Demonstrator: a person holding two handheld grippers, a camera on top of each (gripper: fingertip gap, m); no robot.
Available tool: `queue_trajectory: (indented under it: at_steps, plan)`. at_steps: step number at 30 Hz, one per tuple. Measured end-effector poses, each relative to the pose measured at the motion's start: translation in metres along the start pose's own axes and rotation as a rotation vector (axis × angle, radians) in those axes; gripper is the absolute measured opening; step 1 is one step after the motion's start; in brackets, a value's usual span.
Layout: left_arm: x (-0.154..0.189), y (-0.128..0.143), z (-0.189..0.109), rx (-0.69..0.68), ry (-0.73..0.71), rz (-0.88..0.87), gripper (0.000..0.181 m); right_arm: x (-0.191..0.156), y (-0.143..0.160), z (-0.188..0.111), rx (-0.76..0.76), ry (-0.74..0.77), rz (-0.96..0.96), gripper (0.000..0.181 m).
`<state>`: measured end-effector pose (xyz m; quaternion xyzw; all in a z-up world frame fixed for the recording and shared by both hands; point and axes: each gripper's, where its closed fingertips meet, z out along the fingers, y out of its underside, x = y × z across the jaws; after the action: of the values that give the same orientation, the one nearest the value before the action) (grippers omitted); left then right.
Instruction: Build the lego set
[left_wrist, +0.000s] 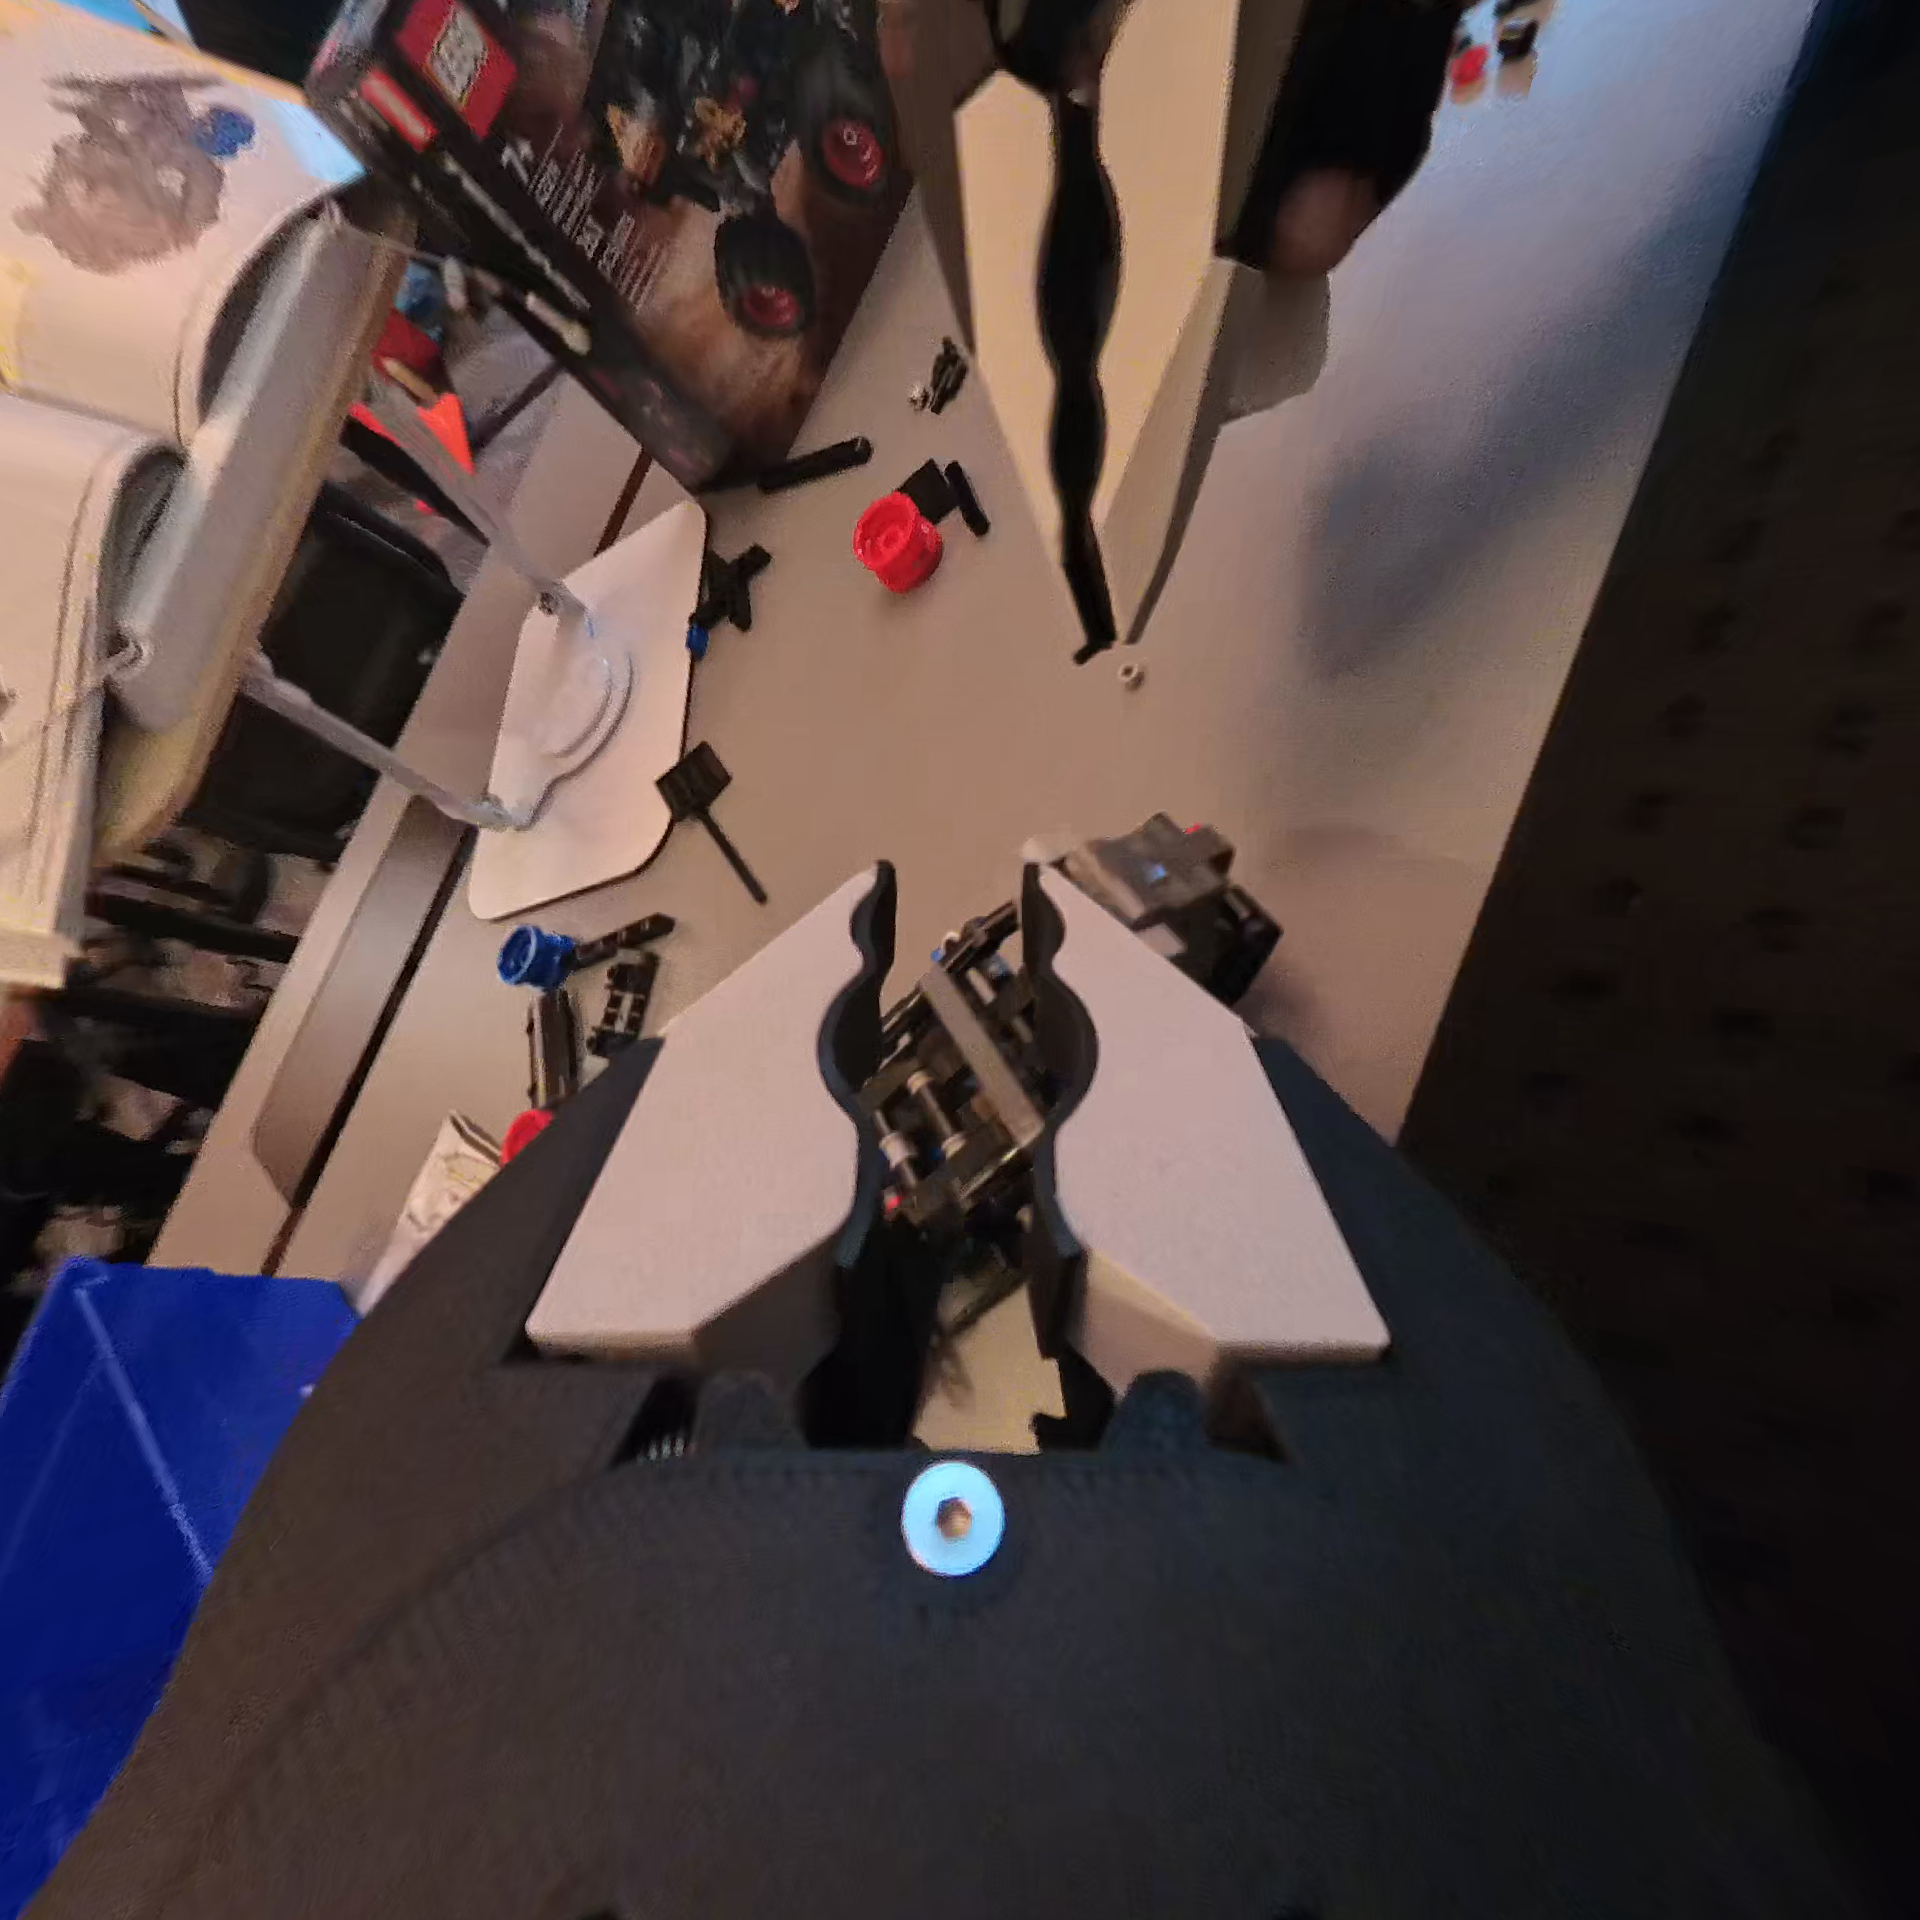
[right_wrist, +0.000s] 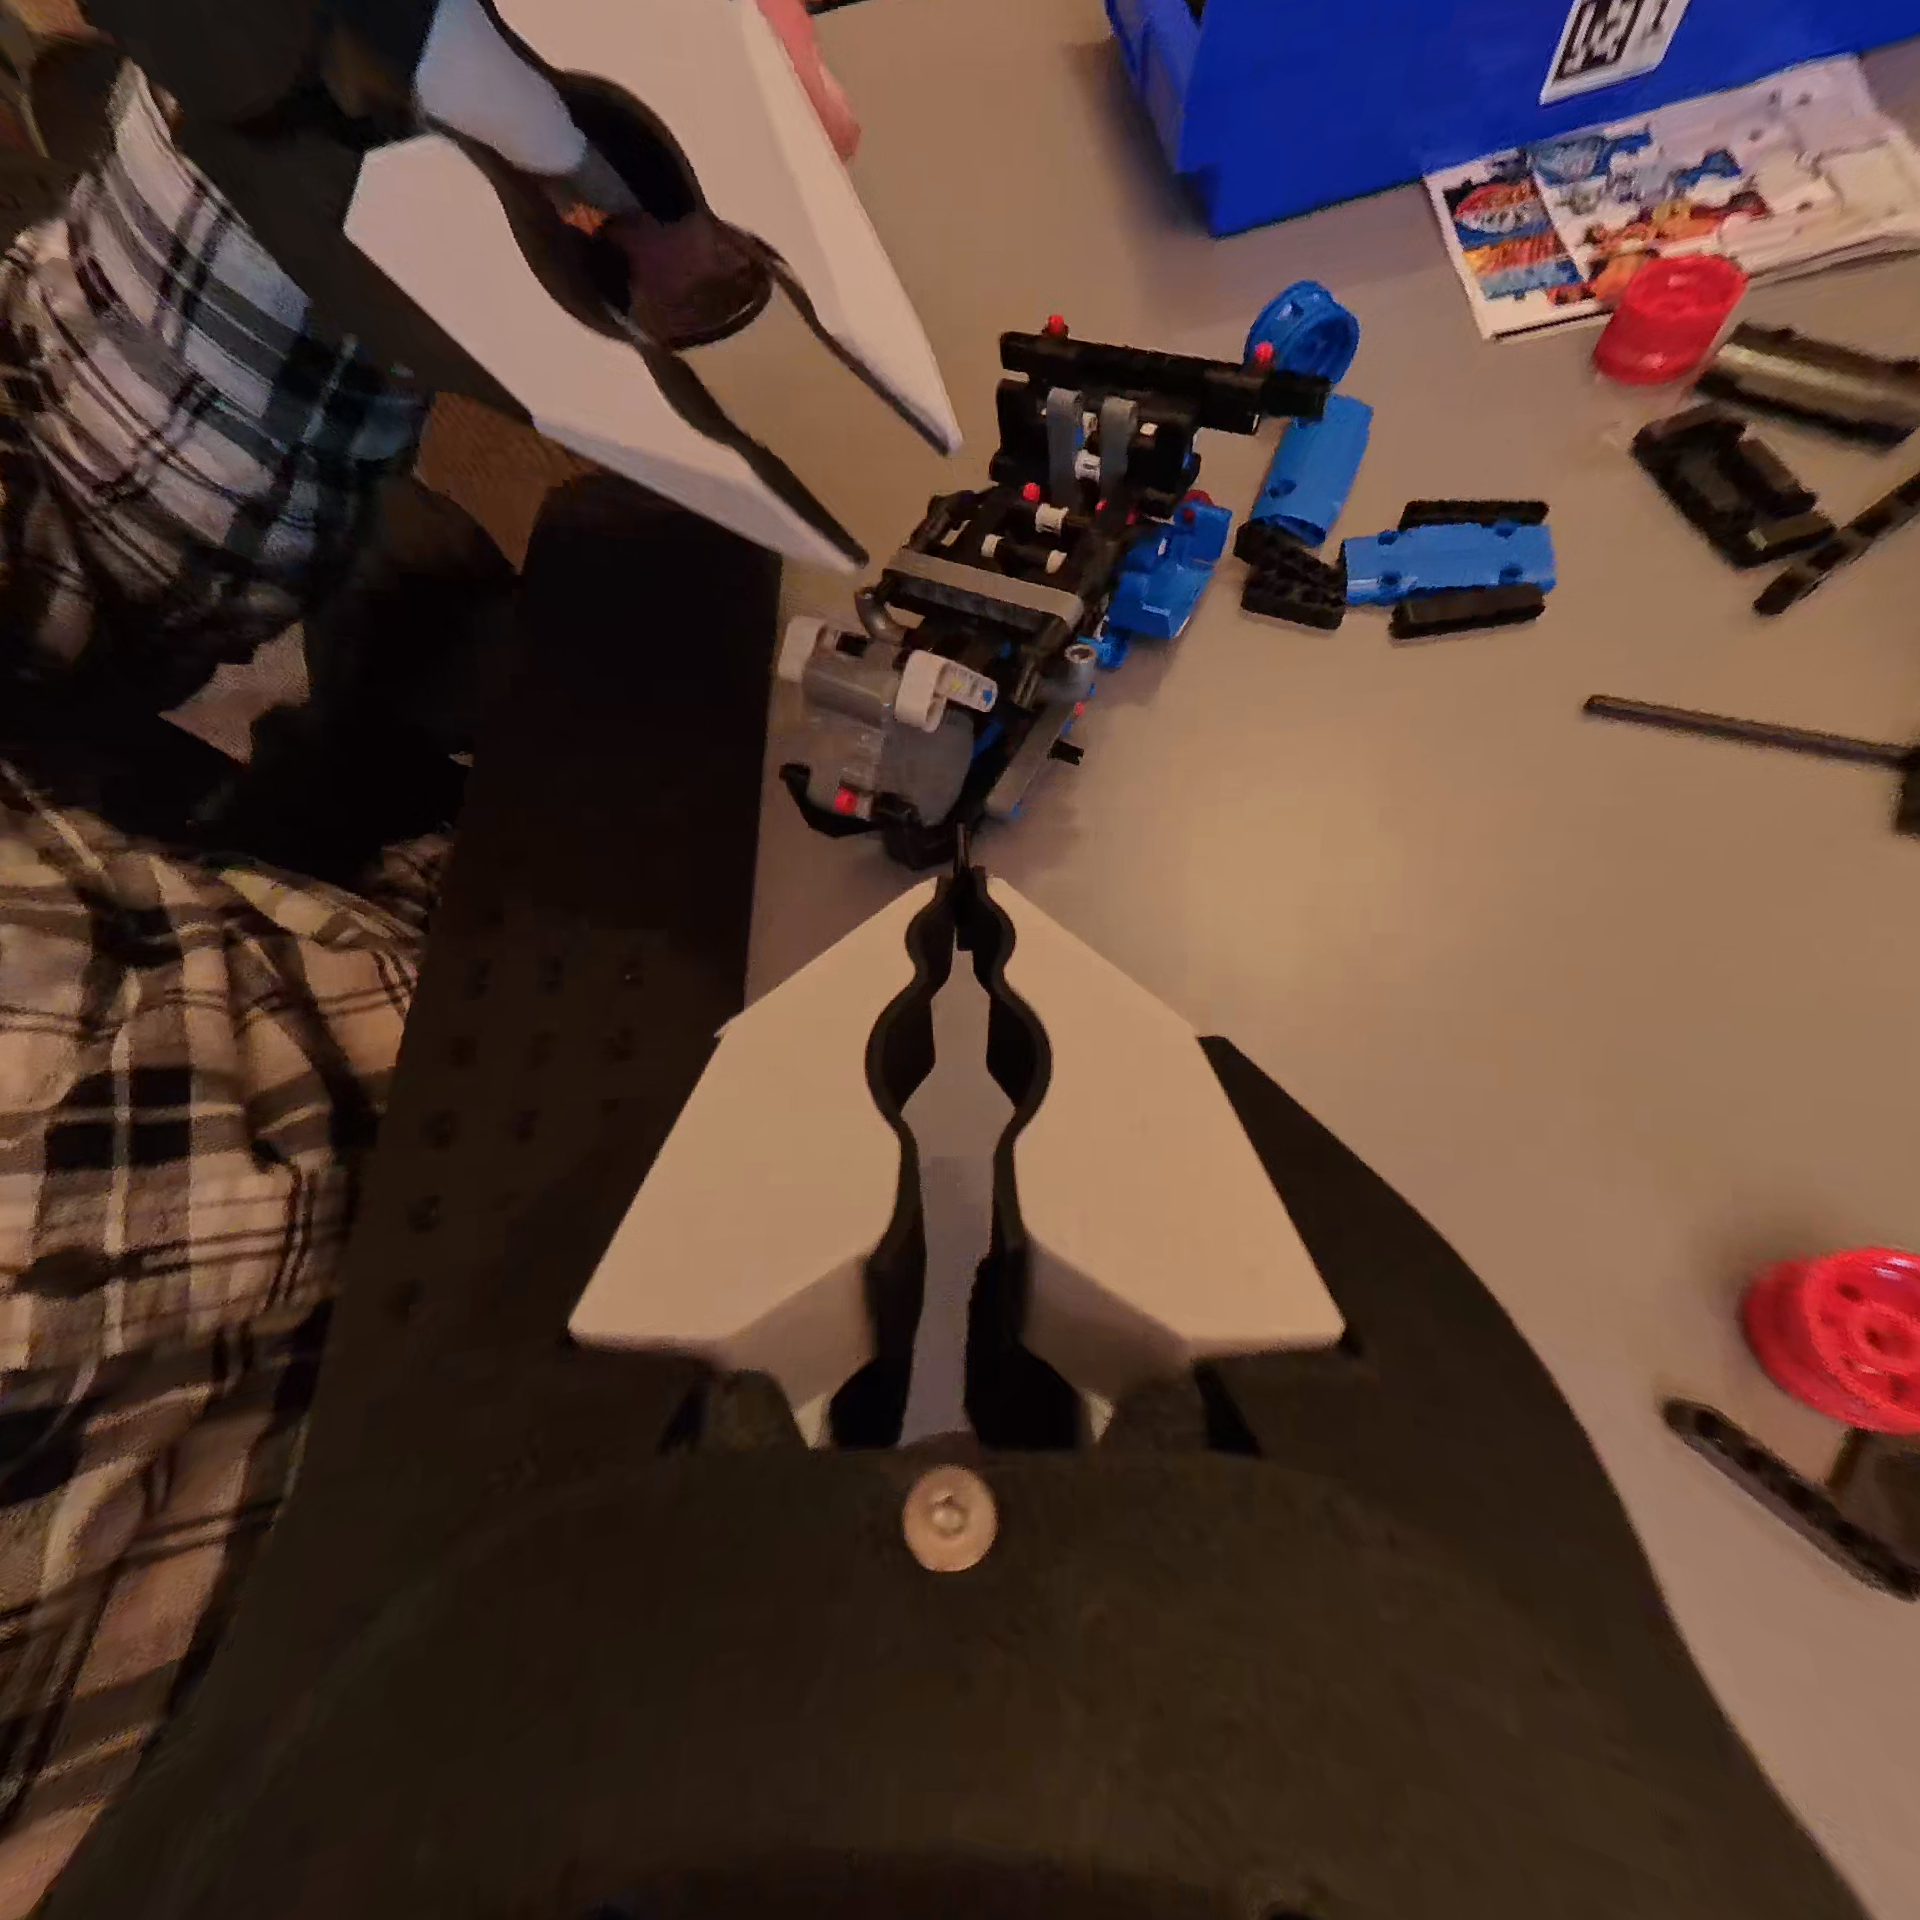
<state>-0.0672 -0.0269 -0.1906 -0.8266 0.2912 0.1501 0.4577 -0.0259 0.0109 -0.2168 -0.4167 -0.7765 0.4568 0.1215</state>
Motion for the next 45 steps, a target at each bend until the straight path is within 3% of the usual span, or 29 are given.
queue_trajectory:
  at_steps: [4,11,17,33,45]
  plan:
    - [-0.018,0.019,0.0,-0.004,0.066,-0.052,0.019,0.006,0.002,0.017,0.024,-0.077,0.131,0.0]
    - [-0.009,0.043,0.025,-0.131,0.187,0.017,0.023,0.007,-0.002,0.043,0.033,-0.174,0.285,0.0]
    - [0.001,0.044,0.036,-0.111,0.251,-0.046,0.014,0.007,-0.005,0.053,0.049,-0.216,0.37,0.0]
    - [0.0,0.042,0.037,-0.079,0.095,0.012,0.01,0.01,-0.006,0.057,0.078,-0.217,0.483,0.0]
    - [0.001,0.038,0.038,-0.111,-0.008,0.134,0.008,0.011,-0.005,0.053,-0.038,-0.205,0.448,0.0]
